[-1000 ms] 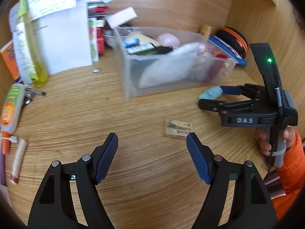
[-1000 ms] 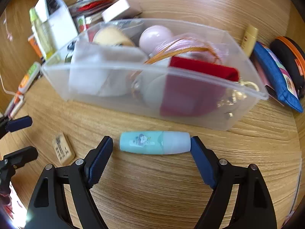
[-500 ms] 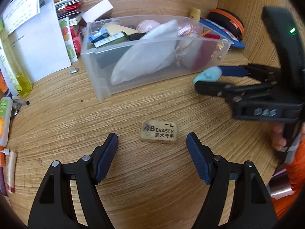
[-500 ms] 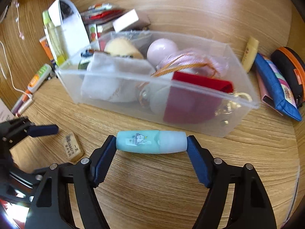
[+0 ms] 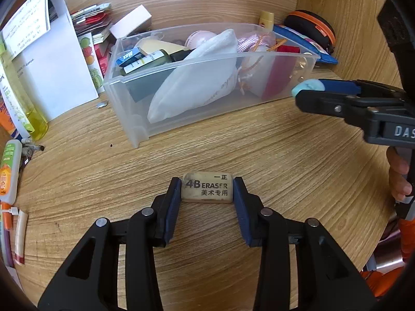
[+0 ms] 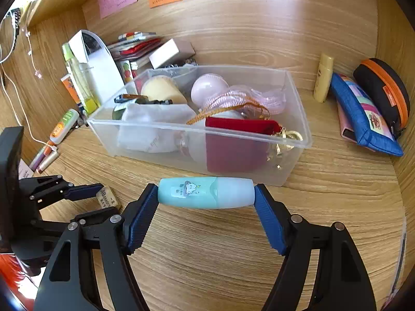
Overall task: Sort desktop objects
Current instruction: 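Carry the eraser and mint tube into the clear bin and release both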
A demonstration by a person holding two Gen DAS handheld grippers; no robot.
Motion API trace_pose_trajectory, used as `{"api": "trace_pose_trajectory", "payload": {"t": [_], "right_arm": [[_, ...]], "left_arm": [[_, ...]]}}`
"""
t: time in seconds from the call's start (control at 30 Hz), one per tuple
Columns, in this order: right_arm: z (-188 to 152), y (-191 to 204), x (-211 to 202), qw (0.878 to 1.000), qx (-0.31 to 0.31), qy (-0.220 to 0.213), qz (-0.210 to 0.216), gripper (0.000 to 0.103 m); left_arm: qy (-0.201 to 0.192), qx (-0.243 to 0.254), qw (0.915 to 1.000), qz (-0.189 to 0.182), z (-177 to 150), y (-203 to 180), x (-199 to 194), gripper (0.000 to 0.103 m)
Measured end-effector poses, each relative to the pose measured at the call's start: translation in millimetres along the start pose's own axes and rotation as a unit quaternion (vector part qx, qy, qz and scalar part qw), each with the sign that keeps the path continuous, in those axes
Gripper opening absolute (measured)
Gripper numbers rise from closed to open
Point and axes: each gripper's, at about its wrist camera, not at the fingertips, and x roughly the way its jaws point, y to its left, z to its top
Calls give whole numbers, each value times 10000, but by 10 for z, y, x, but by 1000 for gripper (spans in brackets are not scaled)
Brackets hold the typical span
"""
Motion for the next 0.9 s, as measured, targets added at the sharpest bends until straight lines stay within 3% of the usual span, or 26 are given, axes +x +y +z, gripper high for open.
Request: {"api": "trace_pose_trajectory", "payload": {"t": [0.2, 0.4, 0.9], "right_arm": [[53, -12, -160, 9997, 53, -229, 108, 71], [119, -38, -293, 9987, 165, -446, 173, 71], [529, 8, -466, 9949, 50, -1004, 112, 71]], "left_arm": [[-186, -236, 9995, 87, 7, 8, -97, 39], [-618, -470, 9969, 148, 80, 105, -343, 39], [-1664, -792, 9827, 152, 523, 289, -794, 39]]}}
